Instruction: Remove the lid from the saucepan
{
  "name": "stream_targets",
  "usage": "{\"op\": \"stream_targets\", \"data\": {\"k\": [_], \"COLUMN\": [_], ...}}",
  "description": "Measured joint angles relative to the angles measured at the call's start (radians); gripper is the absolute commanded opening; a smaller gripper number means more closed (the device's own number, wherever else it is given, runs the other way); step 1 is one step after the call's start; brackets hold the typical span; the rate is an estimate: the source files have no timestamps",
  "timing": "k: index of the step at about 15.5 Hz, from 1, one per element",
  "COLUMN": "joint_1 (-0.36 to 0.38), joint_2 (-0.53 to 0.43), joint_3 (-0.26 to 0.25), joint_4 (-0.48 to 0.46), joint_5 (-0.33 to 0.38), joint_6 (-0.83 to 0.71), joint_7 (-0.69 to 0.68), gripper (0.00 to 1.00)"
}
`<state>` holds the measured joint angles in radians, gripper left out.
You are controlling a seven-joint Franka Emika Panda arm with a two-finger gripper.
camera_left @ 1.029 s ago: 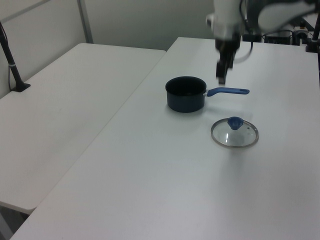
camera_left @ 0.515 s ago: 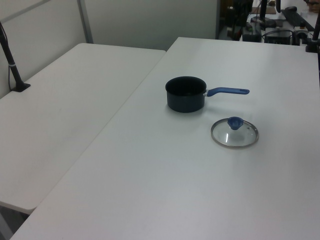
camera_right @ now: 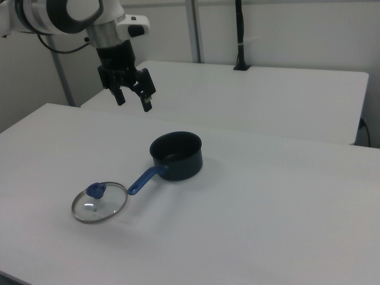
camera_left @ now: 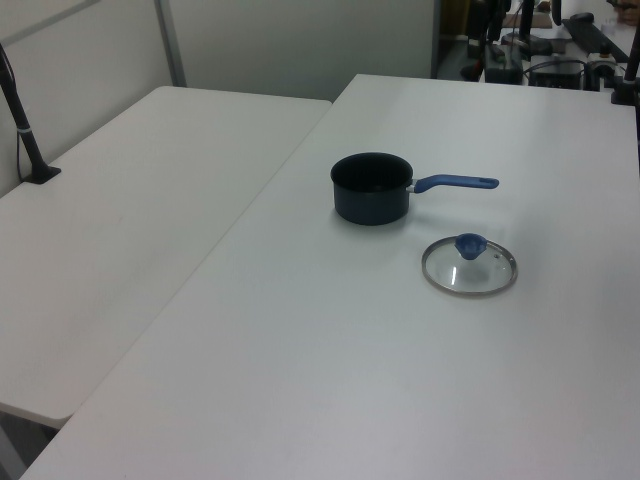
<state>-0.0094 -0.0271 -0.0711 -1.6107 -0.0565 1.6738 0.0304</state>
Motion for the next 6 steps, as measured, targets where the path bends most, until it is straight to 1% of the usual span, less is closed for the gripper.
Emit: {"op": "stream_targets", "data": {"k": [2, 6], "joint_1": [0.001, 0.001], "joint_2": [0.0, 0.0], "joint_3": [-0.002, -0.004], "joint_4": [0.0, 0.0], "joint_5": [0.0, 0.0], "joint_6": [0.0, 0.0], "joint_7": [-0.024, -0.03], "gripper": [1.0, 1.0]}}
